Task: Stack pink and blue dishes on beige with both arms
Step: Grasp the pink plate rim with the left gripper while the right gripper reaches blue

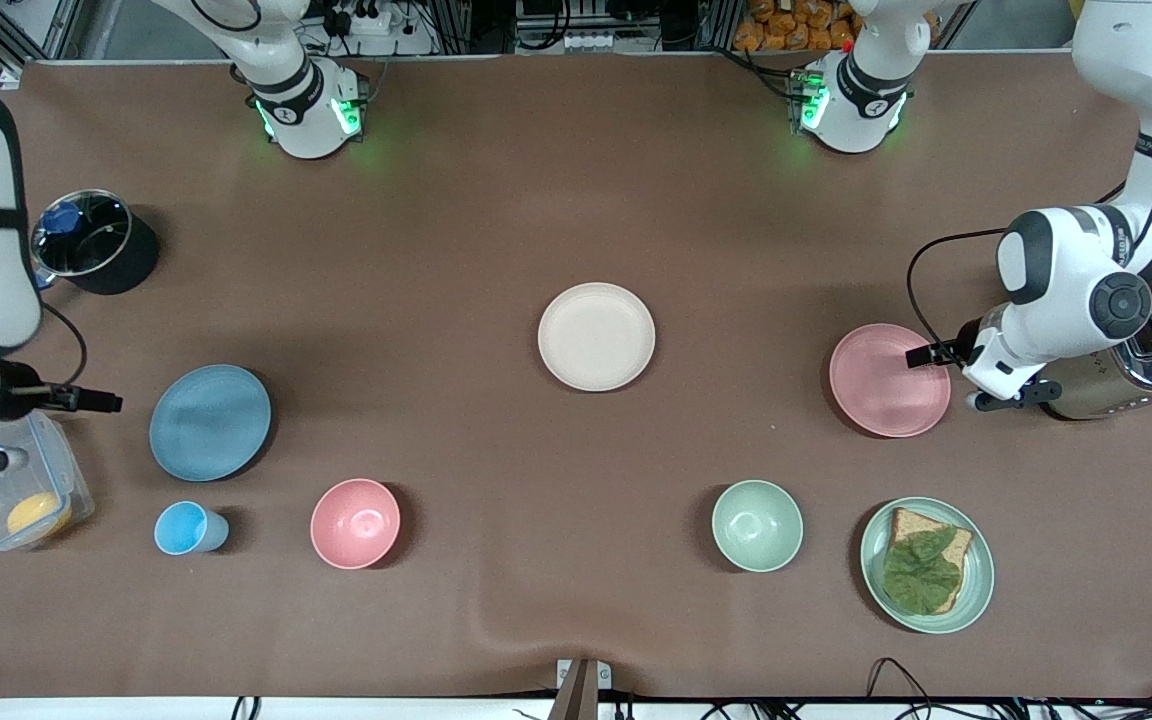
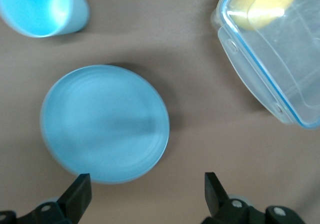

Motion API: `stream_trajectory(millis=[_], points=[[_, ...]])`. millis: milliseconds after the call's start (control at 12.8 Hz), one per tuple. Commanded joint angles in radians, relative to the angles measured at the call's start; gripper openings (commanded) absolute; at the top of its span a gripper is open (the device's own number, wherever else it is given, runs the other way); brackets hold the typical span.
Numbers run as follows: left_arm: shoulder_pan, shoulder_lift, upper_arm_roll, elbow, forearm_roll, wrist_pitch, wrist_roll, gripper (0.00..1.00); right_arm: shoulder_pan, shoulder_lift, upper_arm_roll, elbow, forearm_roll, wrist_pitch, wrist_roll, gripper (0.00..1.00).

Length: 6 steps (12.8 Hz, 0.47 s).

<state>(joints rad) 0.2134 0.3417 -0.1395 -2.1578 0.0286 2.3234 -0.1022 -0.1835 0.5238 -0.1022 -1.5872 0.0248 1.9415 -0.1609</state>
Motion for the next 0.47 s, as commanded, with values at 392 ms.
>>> stream_trajectory(millis=[392], points=[[0.093,0.082,-0.006,0.044,0.117,0.031,0.021,0.98,-0.030,0.127,0.013,-0.134,0.012,0.301,-0.008,1.00]])
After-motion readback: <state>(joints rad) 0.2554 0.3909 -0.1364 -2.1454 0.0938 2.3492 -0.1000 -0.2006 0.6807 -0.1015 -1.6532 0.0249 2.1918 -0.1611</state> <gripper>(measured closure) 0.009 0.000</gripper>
